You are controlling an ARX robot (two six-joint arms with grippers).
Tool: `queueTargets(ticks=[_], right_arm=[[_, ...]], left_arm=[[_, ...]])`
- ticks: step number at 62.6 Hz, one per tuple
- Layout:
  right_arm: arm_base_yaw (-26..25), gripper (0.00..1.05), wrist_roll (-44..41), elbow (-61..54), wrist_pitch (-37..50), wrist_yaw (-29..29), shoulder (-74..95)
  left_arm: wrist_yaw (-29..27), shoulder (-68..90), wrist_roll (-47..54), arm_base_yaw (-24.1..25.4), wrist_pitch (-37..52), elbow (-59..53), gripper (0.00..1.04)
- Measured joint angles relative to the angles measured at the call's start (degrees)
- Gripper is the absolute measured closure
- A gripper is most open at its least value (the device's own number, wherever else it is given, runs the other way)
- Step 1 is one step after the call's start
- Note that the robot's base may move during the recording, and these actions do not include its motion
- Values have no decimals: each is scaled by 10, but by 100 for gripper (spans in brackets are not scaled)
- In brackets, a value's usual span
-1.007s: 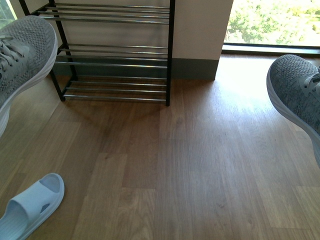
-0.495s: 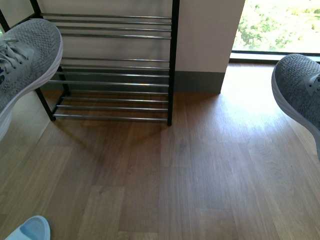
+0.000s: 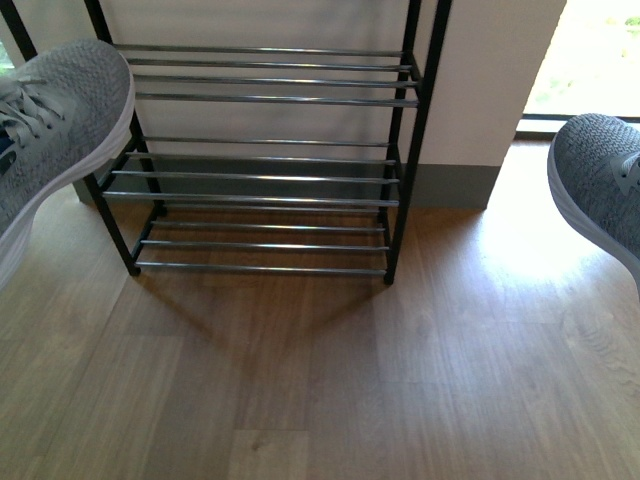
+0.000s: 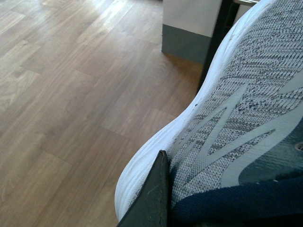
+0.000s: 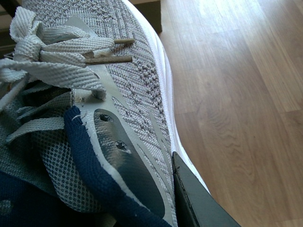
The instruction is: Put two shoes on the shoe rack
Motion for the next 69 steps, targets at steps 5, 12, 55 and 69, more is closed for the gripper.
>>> queueTargets(ticks=[5, 12, 55, 69], right_arm=[[1, 103, 0, 0, 0, 0, 0], [1, 103, 0, 0, 0, -2, 0], [-6, 103, -3, -10, -4, 23, 1], [-6, 103, -3, -10, -4, 22, 1]], left_arm=[[-2, 0, 0, 1, 0, 0, 103], [-1, 0, 0, 1, 0, 0, 103], [-17, 0, 0, 10, 0, -6, 103], [-14, 0, 0, 9, 0, -6, 103]])
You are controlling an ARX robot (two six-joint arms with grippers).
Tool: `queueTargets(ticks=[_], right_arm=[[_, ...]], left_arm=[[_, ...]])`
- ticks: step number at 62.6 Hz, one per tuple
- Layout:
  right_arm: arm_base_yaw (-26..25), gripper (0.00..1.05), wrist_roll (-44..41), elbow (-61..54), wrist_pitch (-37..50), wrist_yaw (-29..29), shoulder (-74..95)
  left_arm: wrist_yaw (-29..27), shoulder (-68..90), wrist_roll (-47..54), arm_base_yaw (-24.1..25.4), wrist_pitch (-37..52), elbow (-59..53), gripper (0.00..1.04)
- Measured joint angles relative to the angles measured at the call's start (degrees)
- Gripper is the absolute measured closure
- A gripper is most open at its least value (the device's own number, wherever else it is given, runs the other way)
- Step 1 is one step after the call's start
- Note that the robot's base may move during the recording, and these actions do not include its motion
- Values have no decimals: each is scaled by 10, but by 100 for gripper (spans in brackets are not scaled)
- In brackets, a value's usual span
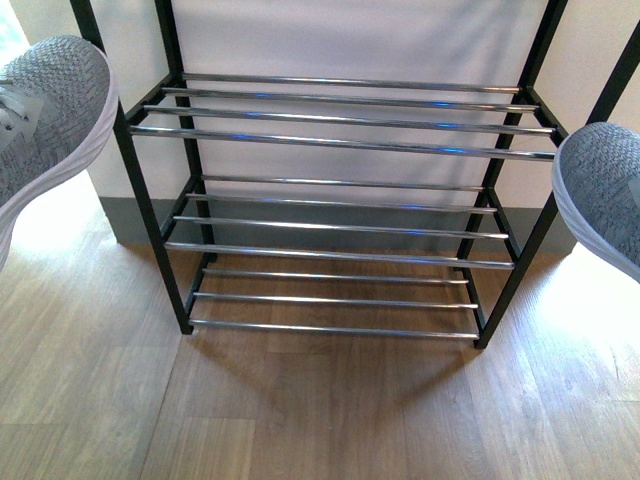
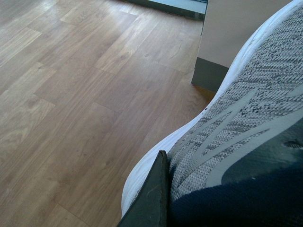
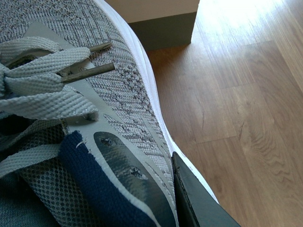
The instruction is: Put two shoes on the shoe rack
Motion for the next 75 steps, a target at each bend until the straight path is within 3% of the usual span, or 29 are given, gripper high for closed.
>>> queueTargets(ticks=[75], right_arm=[[8, 103, 0, 3, 2, -21, 0]], left_arm=[[13, 0, 0, -5, 0, 0, 103]])
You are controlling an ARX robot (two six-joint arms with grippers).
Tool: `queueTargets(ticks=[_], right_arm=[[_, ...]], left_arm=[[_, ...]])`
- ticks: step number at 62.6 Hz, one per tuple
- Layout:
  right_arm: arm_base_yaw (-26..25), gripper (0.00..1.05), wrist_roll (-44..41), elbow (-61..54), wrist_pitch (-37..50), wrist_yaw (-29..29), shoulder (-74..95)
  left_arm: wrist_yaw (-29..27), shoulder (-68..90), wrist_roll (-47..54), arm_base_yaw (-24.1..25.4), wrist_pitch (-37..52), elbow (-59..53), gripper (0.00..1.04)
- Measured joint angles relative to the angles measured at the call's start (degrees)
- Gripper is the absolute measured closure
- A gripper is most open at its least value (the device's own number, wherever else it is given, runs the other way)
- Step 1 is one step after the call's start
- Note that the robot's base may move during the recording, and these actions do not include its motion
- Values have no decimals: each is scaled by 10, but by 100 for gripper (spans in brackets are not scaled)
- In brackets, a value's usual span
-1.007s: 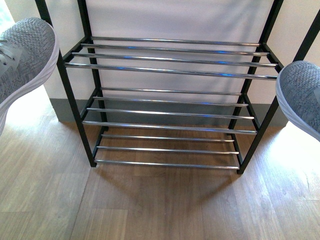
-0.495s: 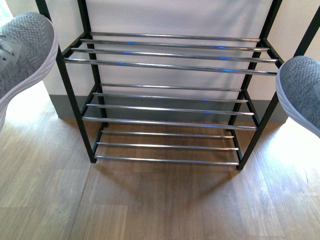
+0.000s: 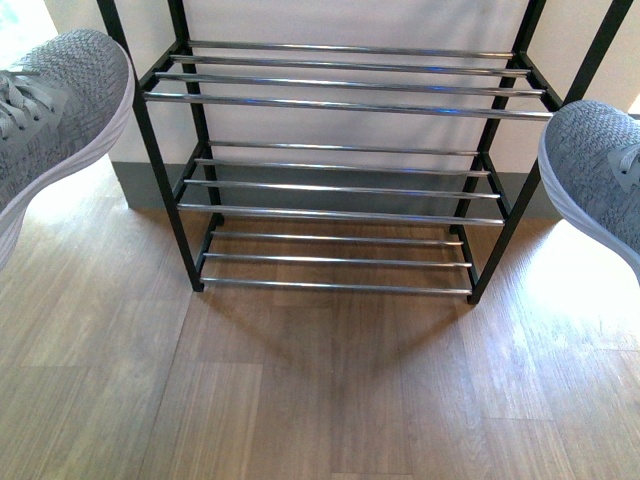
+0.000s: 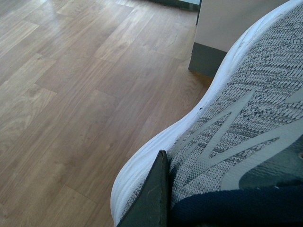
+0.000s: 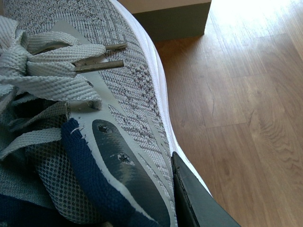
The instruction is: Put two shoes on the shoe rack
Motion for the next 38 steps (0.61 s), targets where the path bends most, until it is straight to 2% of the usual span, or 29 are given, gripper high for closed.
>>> queueTargets(ticks=[38], right_arm=[[0, 103, 0, 0, 0, 0, 0]], left_arm=[[0, 0, 0, 0, 0, 0, 103]])
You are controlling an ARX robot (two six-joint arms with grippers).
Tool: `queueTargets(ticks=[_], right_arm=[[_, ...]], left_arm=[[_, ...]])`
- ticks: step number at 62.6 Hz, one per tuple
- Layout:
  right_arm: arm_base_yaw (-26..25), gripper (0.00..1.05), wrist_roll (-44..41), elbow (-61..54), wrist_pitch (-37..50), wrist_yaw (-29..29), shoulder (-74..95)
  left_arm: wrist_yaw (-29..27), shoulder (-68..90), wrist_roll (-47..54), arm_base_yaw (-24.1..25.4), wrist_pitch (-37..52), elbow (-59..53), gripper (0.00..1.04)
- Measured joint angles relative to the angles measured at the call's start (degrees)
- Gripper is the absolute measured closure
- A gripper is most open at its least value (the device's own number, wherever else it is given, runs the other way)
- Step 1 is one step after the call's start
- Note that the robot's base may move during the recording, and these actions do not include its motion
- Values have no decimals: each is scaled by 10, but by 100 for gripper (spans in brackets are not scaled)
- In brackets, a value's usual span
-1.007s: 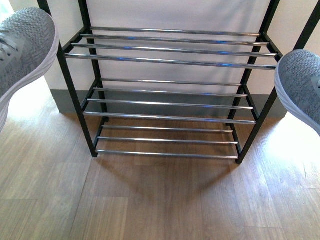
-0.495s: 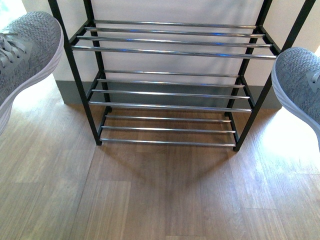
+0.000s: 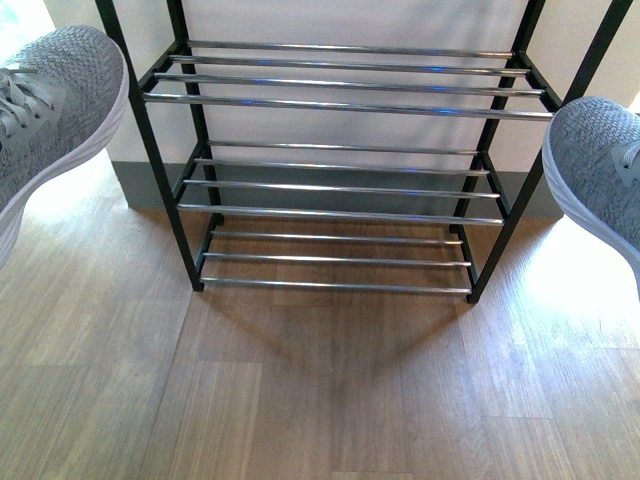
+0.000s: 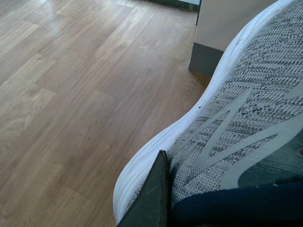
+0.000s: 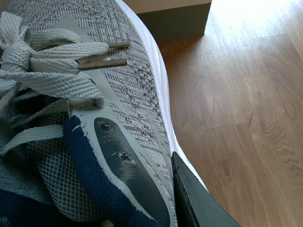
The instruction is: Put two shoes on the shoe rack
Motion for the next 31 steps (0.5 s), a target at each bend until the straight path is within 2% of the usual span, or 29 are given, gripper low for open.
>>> queueTargets(ticks=[31], right_arm=[[0, 103, 0, 0, 0, -1, 0]], left_arm=[[1, 0, 0, 0, 0, 0, 103]])
